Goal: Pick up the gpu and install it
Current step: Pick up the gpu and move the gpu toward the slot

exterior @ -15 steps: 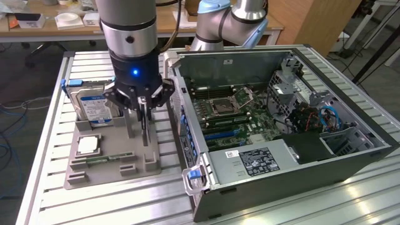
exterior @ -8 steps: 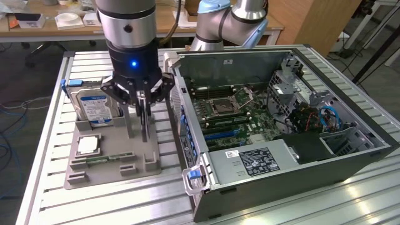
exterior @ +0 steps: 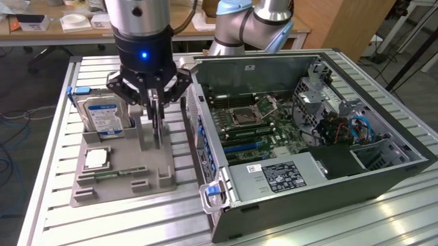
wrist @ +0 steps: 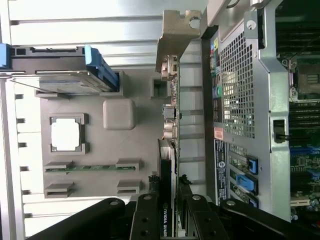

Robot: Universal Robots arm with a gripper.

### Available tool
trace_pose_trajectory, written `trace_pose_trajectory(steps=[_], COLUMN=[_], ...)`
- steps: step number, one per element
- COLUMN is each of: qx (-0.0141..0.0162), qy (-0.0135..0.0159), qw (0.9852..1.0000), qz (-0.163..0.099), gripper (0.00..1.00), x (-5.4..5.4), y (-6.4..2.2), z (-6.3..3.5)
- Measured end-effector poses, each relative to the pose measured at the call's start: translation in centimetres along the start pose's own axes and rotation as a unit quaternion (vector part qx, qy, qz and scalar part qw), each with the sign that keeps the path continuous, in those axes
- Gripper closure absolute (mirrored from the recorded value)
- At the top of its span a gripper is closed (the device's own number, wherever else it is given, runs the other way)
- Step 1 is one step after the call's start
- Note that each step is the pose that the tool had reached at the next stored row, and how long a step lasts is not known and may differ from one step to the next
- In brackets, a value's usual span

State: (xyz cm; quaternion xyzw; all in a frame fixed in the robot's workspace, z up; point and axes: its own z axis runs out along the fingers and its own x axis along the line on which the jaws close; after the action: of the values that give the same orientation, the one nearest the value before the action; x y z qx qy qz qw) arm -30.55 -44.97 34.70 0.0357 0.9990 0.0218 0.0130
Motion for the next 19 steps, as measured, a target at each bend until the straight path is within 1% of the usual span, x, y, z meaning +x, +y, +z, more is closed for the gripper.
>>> trace_pose_trajectory(steps=[6, 15, 18, 19], qx=[-0.0001, -0.0003, -0.0003, -0.0003], qy=[-0.0005, -0.0022, -0.0026, -0.0027], qw=[1.0, 1.0, 1.0, 1.0], qz=[-0.003, -0.004, -0.005, -0.005], gripper=[0.74, 0.74, 0.74, 0.74], x=[0.0, -0.1, -0.1, -0.1], y=[0.09, 0.26, 0.3, 0.3], z=[-2.02, -5.88, -6.79, -6.87])
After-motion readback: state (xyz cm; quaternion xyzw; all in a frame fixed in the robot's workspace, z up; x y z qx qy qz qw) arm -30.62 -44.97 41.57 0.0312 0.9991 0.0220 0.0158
